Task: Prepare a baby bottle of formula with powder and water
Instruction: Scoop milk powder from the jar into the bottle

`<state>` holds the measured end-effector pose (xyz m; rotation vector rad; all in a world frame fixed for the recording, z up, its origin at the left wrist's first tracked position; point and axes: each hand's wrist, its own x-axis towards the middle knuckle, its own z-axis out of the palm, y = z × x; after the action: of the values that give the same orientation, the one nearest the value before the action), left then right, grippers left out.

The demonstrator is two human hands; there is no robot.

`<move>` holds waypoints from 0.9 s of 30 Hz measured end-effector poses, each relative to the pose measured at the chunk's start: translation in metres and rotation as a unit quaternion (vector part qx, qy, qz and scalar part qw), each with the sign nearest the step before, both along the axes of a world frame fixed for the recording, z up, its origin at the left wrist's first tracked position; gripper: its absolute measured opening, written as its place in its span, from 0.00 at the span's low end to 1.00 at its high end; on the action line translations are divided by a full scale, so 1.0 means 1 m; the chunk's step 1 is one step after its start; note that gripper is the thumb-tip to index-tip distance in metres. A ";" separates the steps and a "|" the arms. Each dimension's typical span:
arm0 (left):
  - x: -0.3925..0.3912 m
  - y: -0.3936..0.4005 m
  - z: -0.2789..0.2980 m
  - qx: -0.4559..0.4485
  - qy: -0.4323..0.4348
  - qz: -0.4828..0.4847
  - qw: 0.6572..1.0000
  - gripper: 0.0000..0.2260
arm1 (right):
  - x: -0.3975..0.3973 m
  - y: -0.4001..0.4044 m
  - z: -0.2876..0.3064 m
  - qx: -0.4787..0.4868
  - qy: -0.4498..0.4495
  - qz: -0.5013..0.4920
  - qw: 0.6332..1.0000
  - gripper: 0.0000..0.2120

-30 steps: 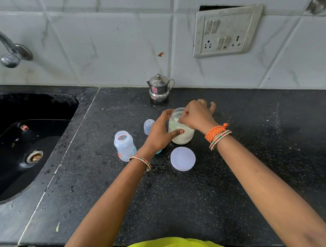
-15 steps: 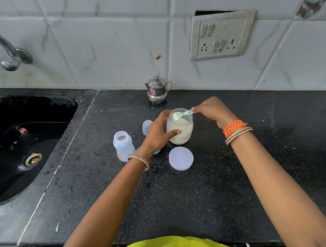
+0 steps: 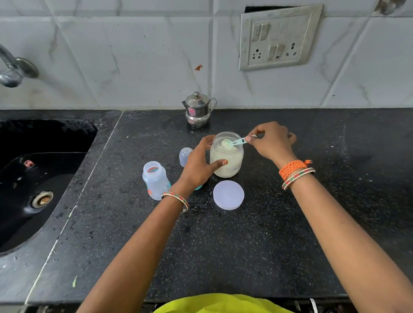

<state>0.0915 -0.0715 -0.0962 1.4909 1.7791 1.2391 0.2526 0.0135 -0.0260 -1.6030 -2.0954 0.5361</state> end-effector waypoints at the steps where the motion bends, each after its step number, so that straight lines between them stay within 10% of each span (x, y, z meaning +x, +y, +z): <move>1: 0.000 0.000 0.000 -0.003 0.000 0.001 1.000 0.30 | 0.000 -0.002 -0.001 0.013 -0.002 -0.001 1.000 0.05; 10: 0.000 -0.002 0.003 -0.009 0.021 0.000 1.000 0.31 | 0.002 -0.006 -0.003 0.074 -0.024 -0.024 0.997 0.04; 18: 0.001 -0.005 0.003 0.000 0.025 0.007 1.000 0.30 | 0.005 0.000 0.002 -0.112 0.109 -0.024 0.988 0.13; 27: -0.031 -0.074 0.053 0.251 -0.026 0.192 0.948 0.16 | -0.032 -0.023 0.015 -0.092 0.185 0.053 0.977 0.16</move>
<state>0.0609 -0.1455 -0.0429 1.3723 1.8630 2.0307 0.2210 -0.0100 -0.0113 -1.3624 -1.8978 1.0081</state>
